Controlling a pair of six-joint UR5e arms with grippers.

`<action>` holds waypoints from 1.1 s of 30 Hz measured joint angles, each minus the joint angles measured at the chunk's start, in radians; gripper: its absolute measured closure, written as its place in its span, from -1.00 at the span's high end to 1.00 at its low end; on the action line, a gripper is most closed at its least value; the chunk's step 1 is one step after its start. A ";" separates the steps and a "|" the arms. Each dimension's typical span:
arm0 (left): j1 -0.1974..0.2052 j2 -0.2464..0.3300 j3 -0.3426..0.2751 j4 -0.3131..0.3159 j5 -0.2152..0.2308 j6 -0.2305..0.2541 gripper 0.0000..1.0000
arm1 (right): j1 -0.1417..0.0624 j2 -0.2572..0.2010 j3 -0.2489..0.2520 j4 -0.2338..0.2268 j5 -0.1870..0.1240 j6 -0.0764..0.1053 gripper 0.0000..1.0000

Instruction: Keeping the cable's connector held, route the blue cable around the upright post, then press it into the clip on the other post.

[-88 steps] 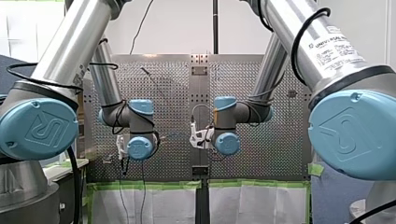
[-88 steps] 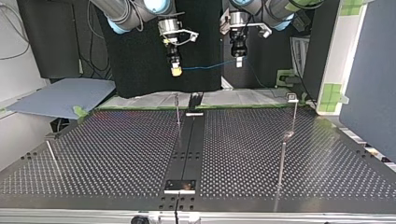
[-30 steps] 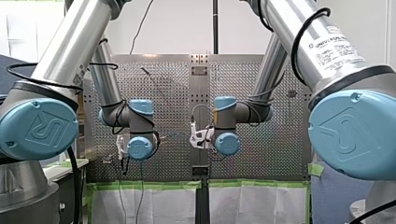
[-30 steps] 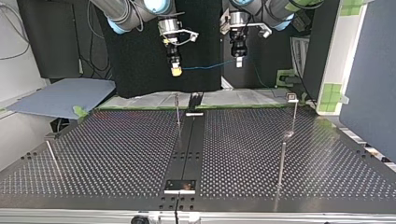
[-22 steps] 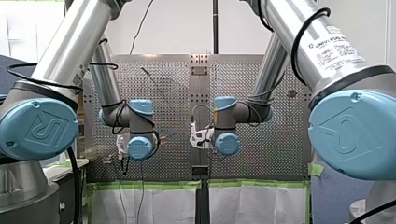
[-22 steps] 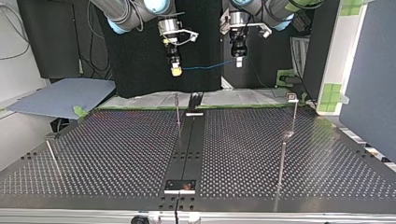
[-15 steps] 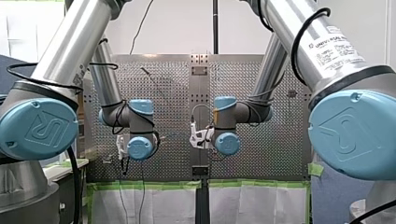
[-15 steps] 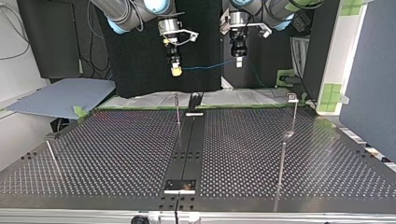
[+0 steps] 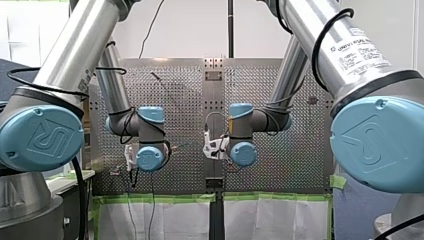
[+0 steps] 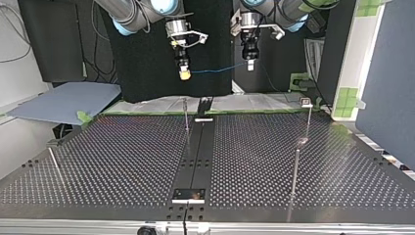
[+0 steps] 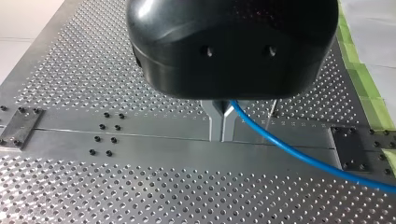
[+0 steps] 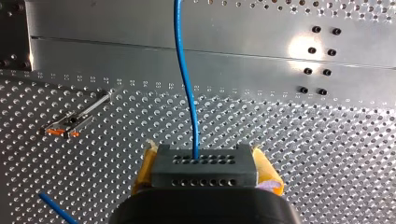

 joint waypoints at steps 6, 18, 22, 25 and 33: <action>0.000 0.000 0.000 0.000 0.000 0.000 -1.00 | 0.000 0.000 0.000 0.000 0.000 0.000 -1.00; 0.001 0.001 0.001 0.001 0.006 0.000 -1.00 | 0.000 0.000 0.000 0.000 0.000 0.000 -1.00; 0.004 -0.001 0.004 -0.004 0.011 0.001 -1.00 | 0.000 0.000 0.000 0.000 0.000 0.000 -1.00; 0.004 -0.002 0.005 -0.020 0.015 0.000 -1.00 | 0.000 0.000 0.000 0.000 0.000 0.000 -1.00; 0.005 -0.003 0.006 -0.049 0.017 0.000 -1.00 | 0.000 0.000 0.000 0.000 0.000 0.000 -1.00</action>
